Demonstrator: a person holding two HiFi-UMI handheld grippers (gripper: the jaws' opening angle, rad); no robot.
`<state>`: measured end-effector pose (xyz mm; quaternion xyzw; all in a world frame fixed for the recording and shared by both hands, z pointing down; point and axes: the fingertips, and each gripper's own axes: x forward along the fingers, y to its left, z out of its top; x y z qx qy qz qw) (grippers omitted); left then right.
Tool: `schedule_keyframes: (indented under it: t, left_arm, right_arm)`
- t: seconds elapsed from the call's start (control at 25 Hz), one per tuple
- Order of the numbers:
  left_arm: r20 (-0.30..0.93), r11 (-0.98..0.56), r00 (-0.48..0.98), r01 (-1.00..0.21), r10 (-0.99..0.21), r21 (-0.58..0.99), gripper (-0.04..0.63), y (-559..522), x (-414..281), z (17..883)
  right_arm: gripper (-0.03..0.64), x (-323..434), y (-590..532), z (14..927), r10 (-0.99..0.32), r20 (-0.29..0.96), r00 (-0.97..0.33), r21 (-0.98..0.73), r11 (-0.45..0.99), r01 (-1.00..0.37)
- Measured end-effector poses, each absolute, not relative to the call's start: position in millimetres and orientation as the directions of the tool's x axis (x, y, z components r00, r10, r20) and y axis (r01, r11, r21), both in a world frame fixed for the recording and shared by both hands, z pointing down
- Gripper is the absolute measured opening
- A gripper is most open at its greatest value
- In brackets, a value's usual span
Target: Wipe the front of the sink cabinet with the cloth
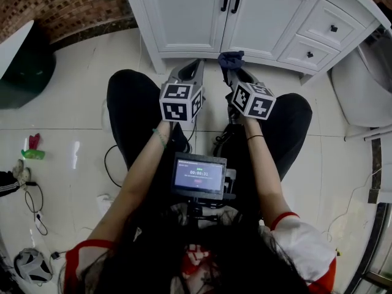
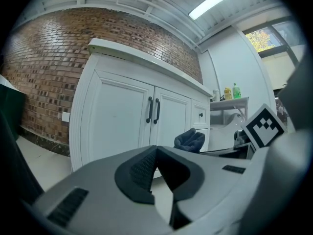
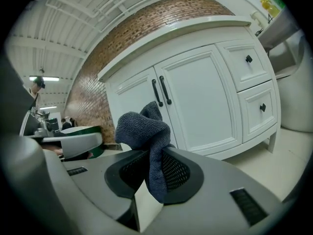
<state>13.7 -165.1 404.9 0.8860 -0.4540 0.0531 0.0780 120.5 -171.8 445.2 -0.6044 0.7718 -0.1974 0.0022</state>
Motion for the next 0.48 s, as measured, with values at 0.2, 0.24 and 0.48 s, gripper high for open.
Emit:
schedule_keyframes:
  t: [0.2, 0.24, 0.48]
  left_arm:
    - [0.162, -0.569, 0.575, -0.818, -0.802, 0.083, 0.032, -152, 6, 404]
    - [0.163, -0.569, 0.574, -0.818, -0.802, 0.081, 0.032, -152, 5, 404]
    - [0.179, -0.544, 0.549, -0.835, -0.816, 0.081, 0.032, -154, -9, 416]
  right_arm:
    - [0.086, 107, -161, 440, -0.932, 0.225, -0.284, -0.290, 0.214, -0.933]
    - [0.086, 105, -161, 440, -0.931, 0.225, -0.286, -0.286, 0.217, -0.933]
    - [0.086, 101, -159, 442, -0.930, 0.233, -0.285, -0.252, 0.226, -0.941]
